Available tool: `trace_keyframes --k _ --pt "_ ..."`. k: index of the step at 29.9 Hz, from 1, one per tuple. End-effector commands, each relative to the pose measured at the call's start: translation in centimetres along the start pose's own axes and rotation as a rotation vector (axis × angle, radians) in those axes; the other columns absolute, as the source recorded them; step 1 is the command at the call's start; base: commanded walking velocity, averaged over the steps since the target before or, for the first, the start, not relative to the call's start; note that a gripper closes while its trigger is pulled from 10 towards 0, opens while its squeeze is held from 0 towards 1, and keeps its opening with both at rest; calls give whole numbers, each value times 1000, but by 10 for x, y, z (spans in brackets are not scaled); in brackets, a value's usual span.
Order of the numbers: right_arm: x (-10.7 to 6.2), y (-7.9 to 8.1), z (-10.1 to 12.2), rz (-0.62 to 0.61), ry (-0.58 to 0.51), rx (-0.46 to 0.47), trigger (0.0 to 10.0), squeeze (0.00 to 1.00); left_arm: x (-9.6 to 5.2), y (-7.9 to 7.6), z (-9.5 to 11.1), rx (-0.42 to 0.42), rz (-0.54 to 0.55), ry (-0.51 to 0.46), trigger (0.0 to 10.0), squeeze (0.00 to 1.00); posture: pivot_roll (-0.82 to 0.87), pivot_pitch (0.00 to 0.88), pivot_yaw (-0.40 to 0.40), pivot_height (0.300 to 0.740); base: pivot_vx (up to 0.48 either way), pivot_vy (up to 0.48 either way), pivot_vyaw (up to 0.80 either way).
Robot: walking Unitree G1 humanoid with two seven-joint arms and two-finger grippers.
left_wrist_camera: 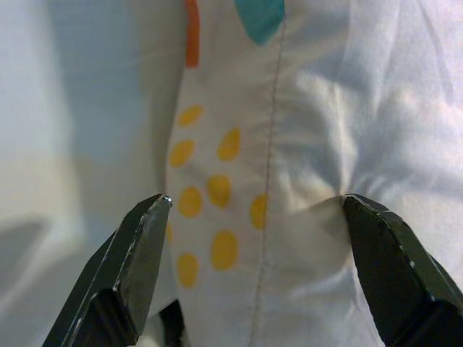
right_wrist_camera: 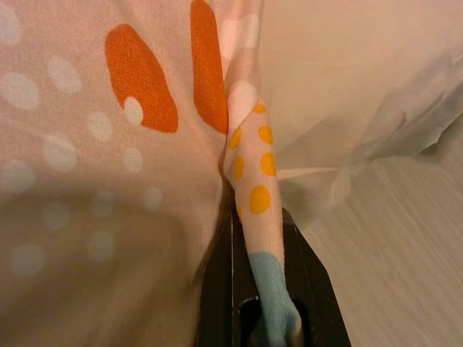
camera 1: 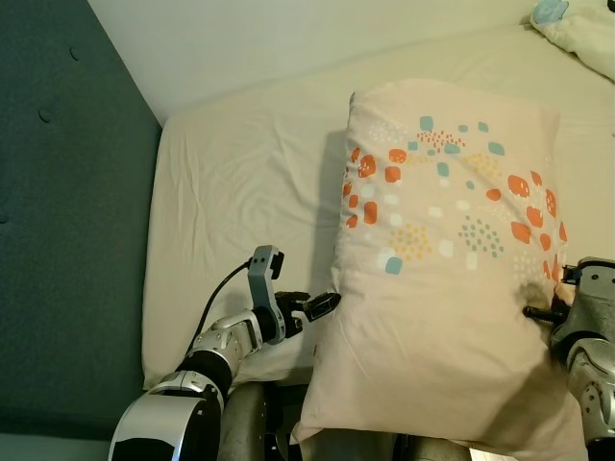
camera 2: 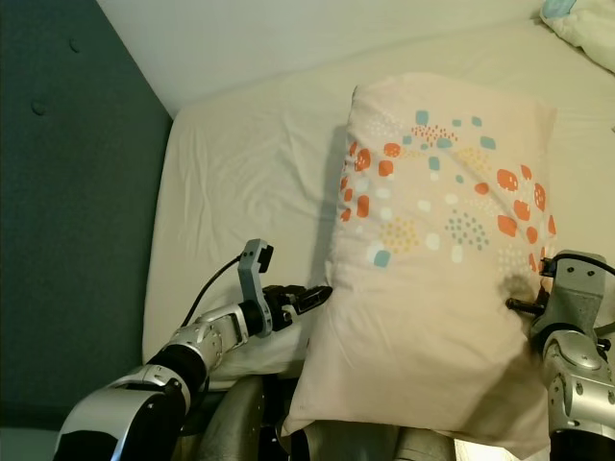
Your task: Clean up the room
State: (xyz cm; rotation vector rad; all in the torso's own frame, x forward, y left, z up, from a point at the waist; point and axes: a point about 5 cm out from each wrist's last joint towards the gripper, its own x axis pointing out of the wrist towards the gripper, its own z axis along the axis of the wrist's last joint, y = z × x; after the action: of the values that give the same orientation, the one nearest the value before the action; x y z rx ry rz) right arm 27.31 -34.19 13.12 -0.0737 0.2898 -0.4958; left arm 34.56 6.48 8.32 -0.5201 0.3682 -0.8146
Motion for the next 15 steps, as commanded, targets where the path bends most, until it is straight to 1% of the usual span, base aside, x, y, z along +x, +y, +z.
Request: trace_keyframes --k 1,3,4,7,8,10,14,15 --pt "-3 -12 -13 -54 40 17 0 0 -1 -2 -16 -82 -27 22 10000 1000 -145 348 176 601 0 0 0" --pt "-3 -10 -13 -49 40 19 0 0 5 -10 -16 -154 -69 -7 10000 1000 -144 348 174 601 0 0 0" --pt "-3 -10 -13 -49 40 19 0 0 5 -10 -16 -154 -69 -7 10000 1000 -144 348 174 601 0 0 0" --pt "-2 -5 -13 -35 39 20 0 0 16 -26 -13 -262 -163 -48 10000 1000 -145 350 173 601 0 0 0" --pt "-2 -5 -13 -35 39 20 0 0 16 -26 -13 -262 -163 -48 10000 1000 -145 350 173 601 0 0 0" --pt "-2 -4 -12 -29 38 21 0 0 20 -33 -11 -308 -215 -60 10000 1000 -145 349 174 601 0 0 0" --pt "-2 -3 -12 -27 37 21 0 0 21 -35 -8 -332 -232 -67 10000 1000 -144 349 174 601 0 0 0" --pt "-2 -3 -12 -26 37 21 0 0 20 -33 -5 -342 -221 -77 10000 1000 -144 348 176 601 0 0 0"
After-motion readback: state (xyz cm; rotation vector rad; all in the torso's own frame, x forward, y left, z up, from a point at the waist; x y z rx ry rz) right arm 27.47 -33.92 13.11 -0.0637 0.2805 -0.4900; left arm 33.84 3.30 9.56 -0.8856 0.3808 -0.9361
